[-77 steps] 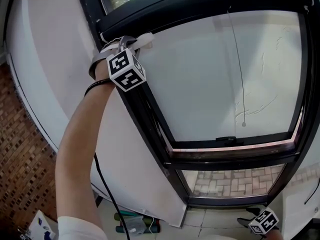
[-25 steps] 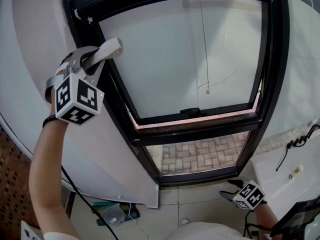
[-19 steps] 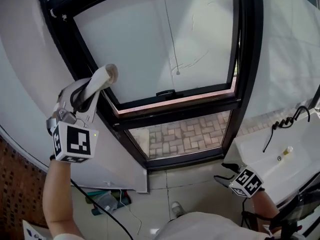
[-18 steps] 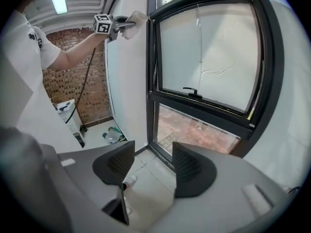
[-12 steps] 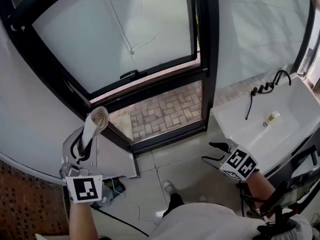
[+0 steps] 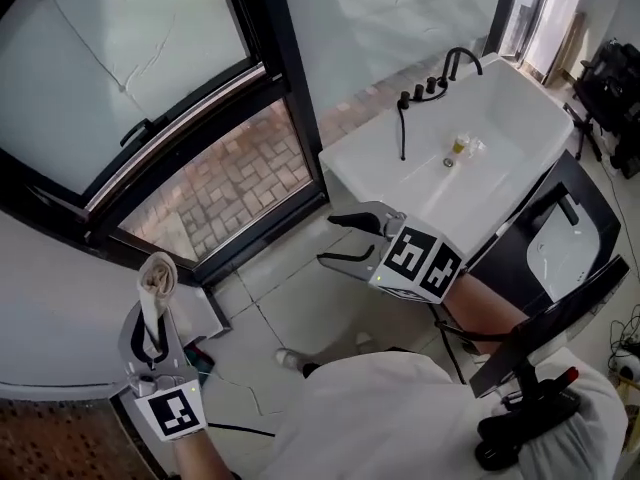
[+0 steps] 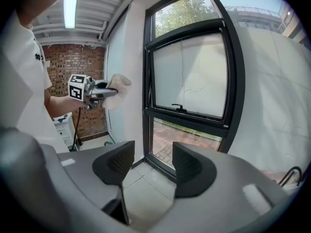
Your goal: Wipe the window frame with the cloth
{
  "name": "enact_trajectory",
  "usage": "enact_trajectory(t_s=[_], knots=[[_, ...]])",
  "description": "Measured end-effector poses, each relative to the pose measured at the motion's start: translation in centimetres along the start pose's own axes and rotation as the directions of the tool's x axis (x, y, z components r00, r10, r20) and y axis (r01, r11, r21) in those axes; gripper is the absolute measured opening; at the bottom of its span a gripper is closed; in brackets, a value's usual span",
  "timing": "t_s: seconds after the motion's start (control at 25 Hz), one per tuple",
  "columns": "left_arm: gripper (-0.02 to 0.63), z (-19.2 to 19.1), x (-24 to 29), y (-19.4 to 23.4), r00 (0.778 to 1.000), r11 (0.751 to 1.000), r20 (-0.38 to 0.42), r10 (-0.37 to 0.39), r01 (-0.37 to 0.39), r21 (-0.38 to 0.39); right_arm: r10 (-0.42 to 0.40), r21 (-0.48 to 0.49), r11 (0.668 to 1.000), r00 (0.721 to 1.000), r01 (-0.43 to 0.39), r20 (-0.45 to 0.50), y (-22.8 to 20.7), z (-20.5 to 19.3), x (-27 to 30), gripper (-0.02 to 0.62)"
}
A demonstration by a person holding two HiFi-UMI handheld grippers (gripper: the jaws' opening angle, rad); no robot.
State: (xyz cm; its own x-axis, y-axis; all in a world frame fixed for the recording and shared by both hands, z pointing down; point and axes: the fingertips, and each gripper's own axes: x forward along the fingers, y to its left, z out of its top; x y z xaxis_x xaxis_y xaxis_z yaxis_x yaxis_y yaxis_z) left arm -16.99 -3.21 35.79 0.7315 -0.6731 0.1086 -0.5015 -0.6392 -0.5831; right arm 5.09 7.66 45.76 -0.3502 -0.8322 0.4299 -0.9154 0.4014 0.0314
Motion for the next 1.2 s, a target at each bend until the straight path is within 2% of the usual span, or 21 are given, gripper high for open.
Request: enact_trajectory(t_s=[0.12, 0.32, 0.92, 1.2], knots=[[0.104, 0.1, -0.5, -1.6, 1.000, 1.000, 0.012, -0.014, 0.014, -0.019, -0.016, 0.001, 1.000, 0.999, 0.016, 0.046, 0.4, 1.3, -0.9, 0.246], [0.104, -0.6, -1.5, -3.7, 1.000, 0.998, 0.005, -0.027, 0.028, -0.056, 0.009, 0.009, 1.000, 0.994, -0.010, 0.109, 1.8, 2.7, -1.3, 0.249], [0.104, -1.1, -1.5, -7.2, 0.997, 0.994, -0.020, -0.077, 0.075, -0.084, -0.010, 0.012, 1.000, 0.989, 0.009, 0.151, 1.3, 3.0, -3.9, 0.250], [0.104, -0.2, -1.0, -8.9, 0.994, 0.989, 0.004, -0.107, 0.107, -0.100, -0.023, 0.022, 1.000, 0.989, 0.020, 0.144, 1.3, 2.6, -4.1, 0.250]])
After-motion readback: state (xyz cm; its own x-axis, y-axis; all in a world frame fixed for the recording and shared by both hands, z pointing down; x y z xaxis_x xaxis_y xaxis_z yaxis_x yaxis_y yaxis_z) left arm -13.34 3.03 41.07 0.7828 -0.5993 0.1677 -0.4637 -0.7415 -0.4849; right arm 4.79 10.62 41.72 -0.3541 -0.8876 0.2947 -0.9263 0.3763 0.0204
